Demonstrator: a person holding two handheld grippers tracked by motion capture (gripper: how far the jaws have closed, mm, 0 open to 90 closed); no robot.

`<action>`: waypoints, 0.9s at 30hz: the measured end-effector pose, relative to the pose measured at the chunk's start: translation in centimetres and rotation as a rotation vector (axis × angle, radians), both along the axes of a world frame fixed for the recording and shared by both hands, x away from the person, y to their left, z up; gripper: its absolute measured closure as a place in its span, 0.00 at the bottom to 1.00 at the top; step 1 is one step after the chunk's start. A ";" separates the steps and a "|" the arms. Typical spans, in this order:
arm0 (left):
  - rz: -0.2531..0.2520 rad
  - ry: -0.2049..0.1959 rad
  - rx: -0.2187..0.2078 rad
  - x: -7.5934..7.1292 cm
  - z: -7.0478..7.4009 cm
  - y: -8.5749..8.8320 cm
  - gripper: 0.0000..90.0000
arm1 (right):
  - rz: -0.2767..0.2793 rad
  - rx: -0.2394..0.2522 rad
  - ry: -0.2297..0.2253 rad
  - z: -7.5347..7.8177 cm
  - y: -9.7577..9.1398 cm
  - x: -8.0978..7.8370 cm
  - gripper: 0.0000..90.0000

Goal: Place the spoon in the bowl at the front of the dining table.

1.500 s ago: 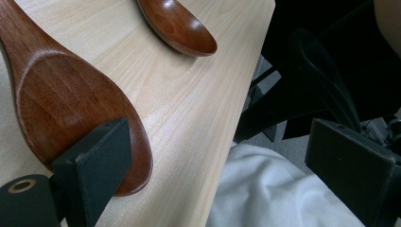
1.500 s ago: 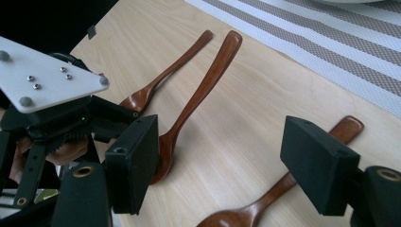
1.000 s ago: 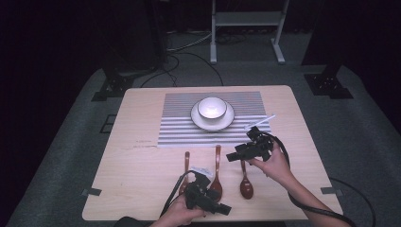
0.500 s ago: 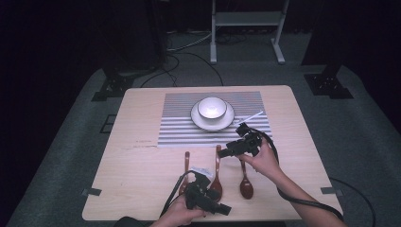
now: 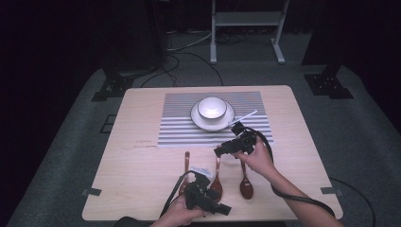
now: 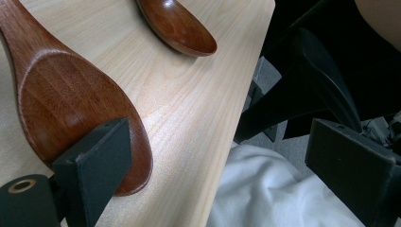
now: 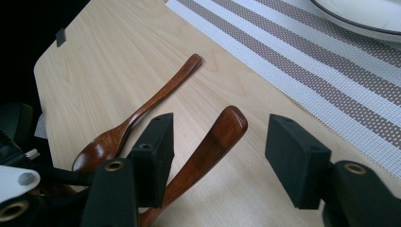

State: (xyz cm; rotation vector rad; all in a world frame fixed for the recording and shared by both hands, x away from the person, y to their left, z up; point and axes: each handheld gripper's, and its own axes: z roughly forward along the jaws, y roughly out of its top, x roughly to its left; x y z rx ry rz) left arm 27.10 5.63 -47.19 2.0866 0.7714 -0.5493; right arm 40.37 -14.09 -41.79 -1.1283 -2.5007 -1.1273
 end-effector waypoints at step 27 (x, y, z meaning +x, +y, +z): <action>0.000 0.010 -0.003 0.1 0.0 0.1 0.08 | -0.015 -0.001 0.026 -0.4 0.8 0.3 0.78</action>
